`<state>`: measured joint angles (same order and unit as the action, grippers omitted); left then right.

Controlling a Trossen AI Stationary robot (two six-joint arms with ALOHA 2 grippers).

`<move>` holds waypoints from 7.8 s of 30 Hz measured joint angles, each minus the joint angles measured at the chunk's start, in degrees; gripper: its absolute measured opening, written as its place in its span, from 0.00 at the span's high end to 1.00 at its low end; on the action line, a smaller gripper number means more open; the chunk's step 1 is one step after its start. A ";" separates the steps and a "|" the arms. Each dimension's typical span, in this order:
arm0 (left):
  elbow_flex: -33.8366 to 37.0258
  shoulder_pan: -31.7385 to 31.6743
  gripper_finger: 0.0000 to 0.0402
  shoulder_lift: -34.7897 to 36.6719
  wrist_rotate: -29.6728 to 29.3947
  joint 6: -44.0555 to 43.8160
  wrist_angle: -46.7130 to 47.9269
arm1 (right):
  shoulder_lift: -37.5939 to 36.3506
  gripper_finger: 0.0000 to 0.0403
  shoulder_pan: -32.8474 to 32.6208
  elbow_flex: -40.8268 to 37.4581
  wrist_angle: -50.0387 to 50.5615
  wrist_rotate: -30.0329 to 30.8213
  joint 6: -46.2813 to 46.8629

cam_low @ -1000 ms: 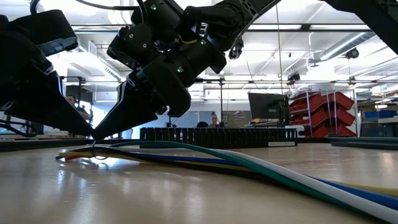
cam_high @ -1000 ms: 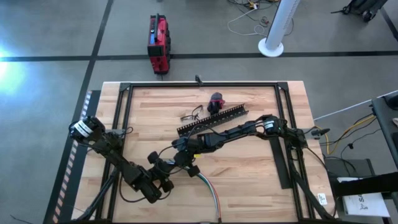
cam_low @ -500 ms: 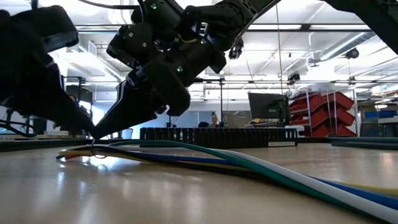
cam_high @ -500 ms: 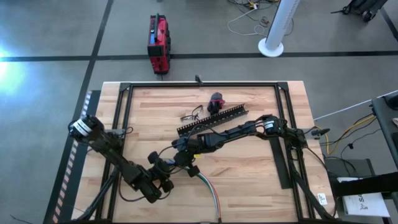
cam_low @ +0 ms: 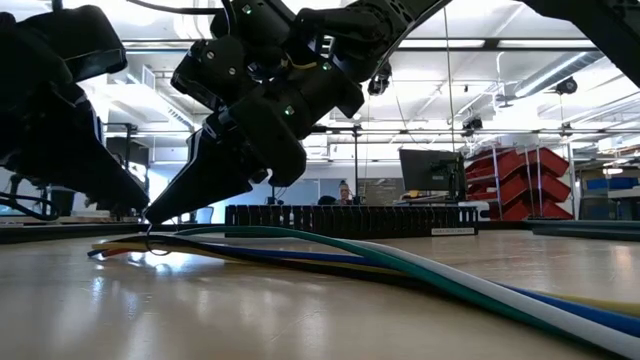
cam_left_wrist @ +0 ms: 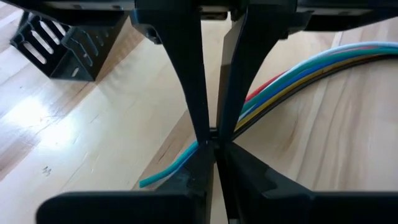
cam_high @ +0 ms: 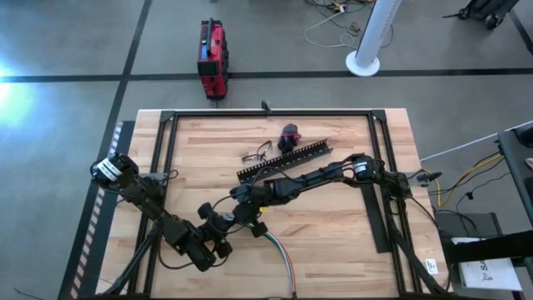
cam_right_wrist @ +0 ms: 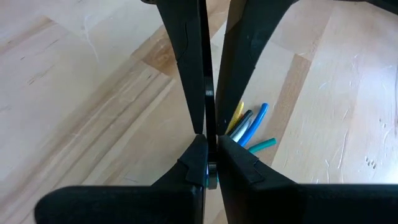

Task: Ziptie cables
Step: Wrap the cable wires with black zip tie

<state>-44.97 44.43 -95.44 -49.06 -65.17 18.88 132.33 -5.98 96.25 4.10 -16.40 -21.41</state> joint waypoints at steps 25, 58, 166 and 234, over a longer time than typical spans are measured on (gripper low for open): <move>0.09 -1.30 1.00 -0.03 2.67 -0.46 0.72 | 0.02 0.98 0.00 -0.02 0.33 0.15 -0.01; 0.11 8.89 1.00 2.73 4.66 -22.96 19.69 | 0.00 0.98 0.15 -0.02 0.64 1.27 0.48; 0.79 9.21 0.79 8.31 -1.59 0.29 6.99 | 3.67 0.98 -2.90 0.13 -7.21 8.07 2.10; -0.87 3.57 1.00 -0.50 3.94 -6.68 6.95 | 2.90 0.98 -2.56 0.17 -4.42 8.01 4.12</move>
<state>-45.84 48.01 -95.94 -45.12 -71.86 25.83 135.23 -8.54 96.42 -0.33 -8.39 -17.29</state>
